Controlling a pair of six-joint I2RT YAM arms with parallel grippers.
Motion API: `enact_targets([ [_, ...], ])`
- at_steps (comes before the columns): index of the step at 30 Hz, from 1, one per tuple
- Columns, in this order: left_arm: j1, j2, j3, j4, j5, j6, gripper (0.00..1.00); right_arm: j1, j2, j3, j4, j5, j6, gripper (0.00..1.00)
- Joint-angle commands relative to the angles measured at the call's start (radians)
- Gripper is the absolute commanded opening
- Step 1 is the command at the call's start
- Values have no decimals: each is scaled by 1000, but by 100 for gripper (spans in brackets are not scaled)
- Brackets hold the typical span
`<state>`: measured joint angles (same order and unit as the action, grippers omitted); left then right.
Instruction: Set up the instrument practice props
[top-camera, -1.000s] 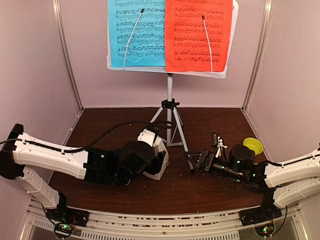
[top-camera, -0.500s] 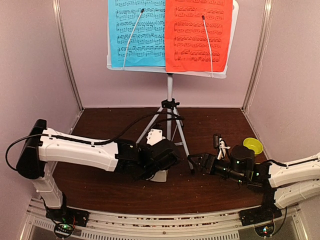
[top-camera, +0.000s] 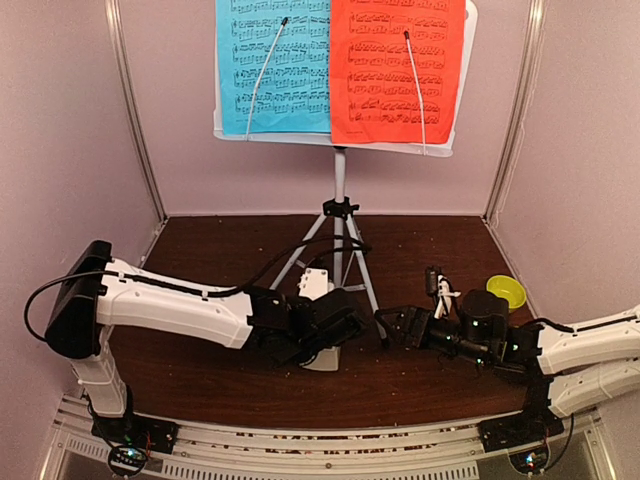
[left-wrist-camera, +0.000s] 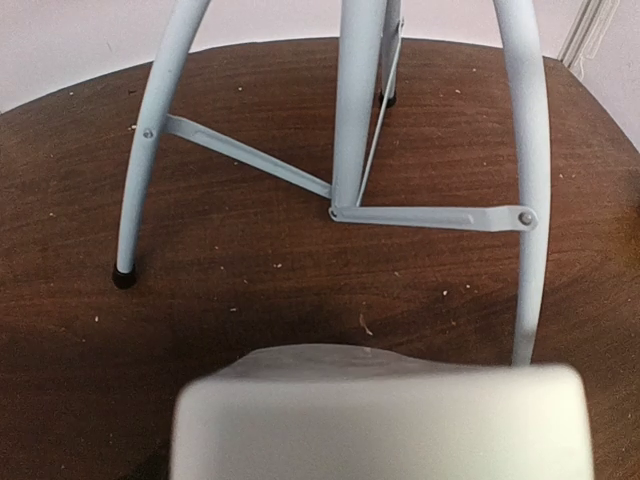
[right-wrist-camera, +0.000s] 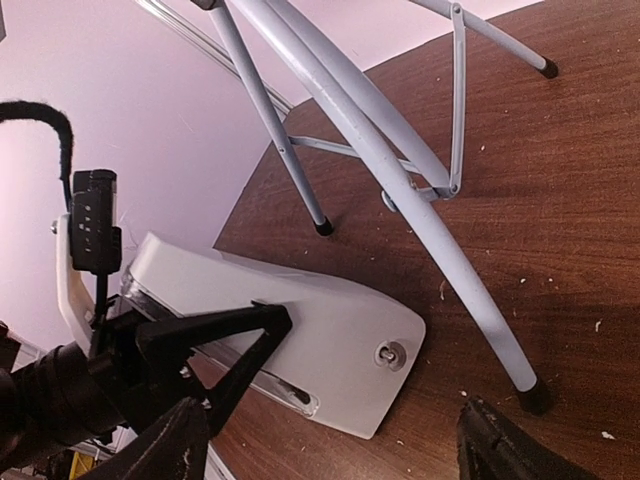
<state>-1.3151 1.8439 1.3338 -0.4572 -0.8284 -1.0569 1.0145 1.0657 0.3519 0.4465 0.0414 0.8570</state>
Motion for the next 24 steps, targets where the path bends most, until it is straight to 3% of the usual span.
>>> enact_targets([
  [1, 8, -62, -86, 223, 21, 120, 11, 1, -31, 35, -36, 22, -35, 87],
  [11, 10, -235, -339, 485, 253, 457, 7, 0, -72, 121, -166, 27, -128, 89],
  [20, 19, -345, -494, 639, 519, 732, 8, 8, -6, 191, -157, -38, -131, 91],
  [22, 20, -347, -510, 651, 559, 753, 13, 16, 21, 213, -158, -54, -130, 93],
  [24, 27, -357, -540, 691, 596, 756, 25, 25, 40, 236, -162, -63, -129, 93],
])
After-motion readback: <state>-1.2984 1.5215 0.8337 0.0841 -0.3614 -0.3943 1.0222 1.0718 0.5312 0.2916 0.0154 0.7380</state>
